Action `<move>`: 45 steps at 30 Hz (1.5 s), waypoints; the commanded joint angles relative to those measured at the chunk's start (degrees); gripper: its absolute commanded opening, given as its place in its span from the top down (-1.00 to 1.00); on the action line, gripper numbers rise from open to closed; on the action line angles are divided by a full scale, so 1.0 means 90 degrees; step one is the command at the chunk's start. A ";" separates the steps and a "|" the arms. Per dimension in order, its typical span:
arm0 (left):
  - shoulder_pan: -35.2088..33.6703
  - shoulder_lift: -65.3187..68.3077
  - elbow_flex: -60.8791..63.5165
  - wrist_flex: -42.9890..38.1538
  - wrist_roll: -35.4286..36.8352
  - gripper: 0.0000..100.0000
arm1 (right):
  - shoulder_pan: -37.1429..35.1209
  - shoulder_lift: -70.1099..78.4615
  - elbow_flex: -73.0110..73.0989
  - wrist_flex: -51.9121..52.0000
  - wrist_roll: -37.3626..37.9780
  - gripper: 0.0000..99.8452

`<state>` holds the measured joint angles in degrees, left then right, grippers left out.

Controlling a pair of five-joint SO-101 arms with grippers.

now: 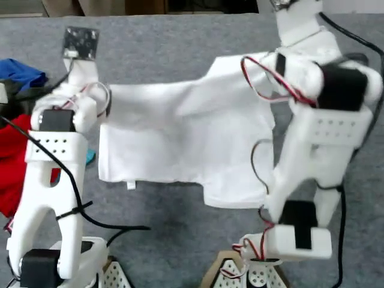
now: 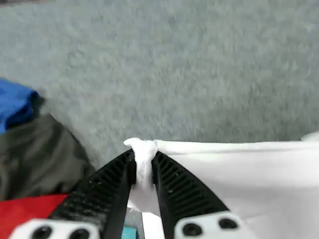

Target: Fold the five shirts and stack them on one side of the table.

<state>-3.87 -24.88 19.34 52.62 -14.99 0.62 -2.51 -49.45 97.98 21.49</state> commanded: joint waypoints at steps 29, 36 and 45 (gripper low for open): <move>0.0098 -0.1607 -0.6906 0.5363 0.0811 0.96 | 0.1353 -0.4674 -0.1441 -0.1241 -0.0469 0.99; 0.0615 -0.2974 -0.4298 0.5177 0.0772 0.96 | 0.1324 -0.4645 -0.1167 -0.1416 -0.0479 0.99; 0.0586 -0.3482 -0.0645 0.2266 0.0811 0.96 | 0.1314 -0.4645 0.1304 -0.2852 -0.0479 0.99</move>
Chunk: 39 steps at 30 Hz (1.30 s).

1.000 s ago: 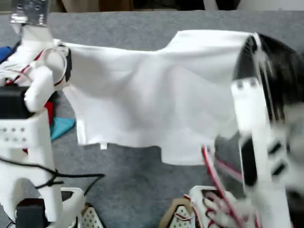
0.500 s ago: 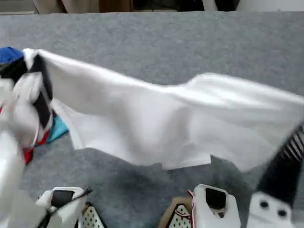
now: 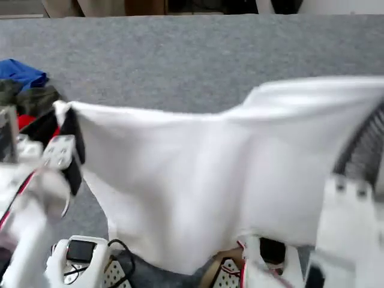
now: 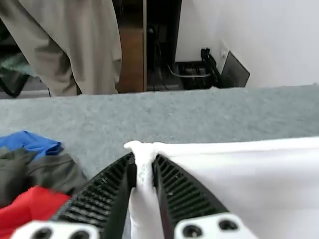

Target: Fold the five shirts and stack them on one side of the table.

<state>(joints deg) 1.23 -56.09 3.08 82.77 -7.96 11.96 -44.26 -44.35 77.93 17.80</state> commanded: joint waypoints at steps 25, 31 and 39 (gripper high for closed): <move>-0.0762 0.4576 0.1739 -0.7541 -0.0010 0.96 | -0.0737 0.1167 0.6696 -0.5665 -0.0029 0.99; -0.0801 0.5436 0.1231 -0.7424 -0.0293 0.96 | -0.1109 0.1665 0.7165 -0.5665 -0.0020 0.99; -0.1231 0.5973 0.0293 -0.5949 -0.0791 0.96 | -0.1079 0.2330 0.7214 -0.5734 -0.0020 0.99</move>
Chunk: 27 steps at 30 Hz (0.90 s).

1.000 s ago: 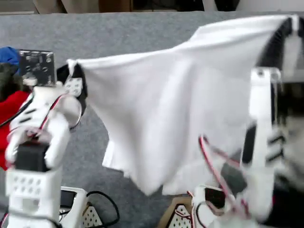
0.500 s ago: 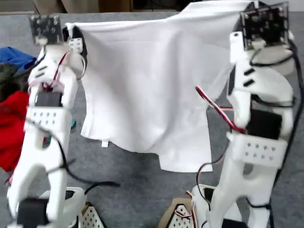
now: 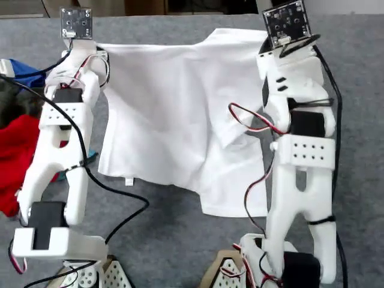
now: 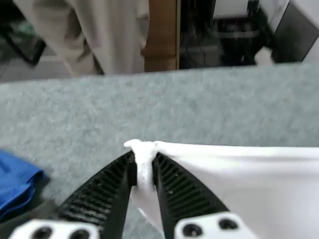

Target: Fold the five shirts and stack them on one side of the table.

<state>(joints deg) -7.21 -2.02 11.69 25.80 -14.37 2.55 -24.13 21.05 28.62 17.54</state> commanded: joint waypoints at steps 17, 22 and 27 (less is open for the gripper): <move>0.0244 -0.0054 -0.2716 0.2696 -0.0098 0.96 | 0.0161 0.1861 -0.3140 -0.1680 0.0840 0.99; 0.0449 -0.0063 -0.3214 0.3341 -0.0098 0.96 | 0.0190 0.1812 -0.3629 -0.1641 0.0840 0.99; 0.0391 -0.0063 -0.3897 0.3849 -0.0098 0.96 | 0.0161 0.1470 -0.3619 -0.0850 0.0850 0.99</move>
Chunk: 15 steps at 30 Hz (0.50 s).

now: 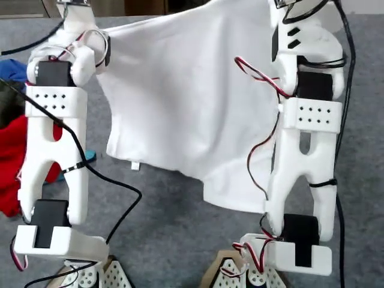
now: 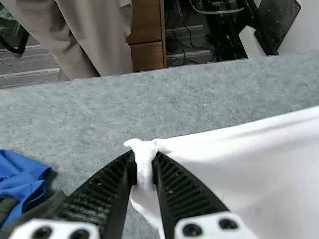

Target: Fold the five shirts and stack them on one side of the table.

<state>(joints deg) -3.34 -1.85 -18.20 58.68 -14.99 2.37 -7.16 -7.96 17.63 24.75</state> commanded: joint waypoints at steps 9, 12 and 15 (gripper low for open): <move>0.0010 -0.0015 -0.0537 0.0361 -0.0029 0.96 | 0.0210 -0.0405 0.0054 0.1905 0.0049 0.99; 0.0020 -0.0015 -0.0029 0.0332 -0.0039 0.96 | 0.0230 -0.0415 0.0190 0.2481 0.0049 0.99; 0.0020 -0.0015 0.0527 0.0332 -0.0039 0.96 | 0.0230 -0.0415 0.0151 0.3223 0.0068 0.99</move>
<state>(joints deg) -3.34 -1.67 -16.09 62.02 -14.99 3.16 -7.16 -6.11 41.45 24.75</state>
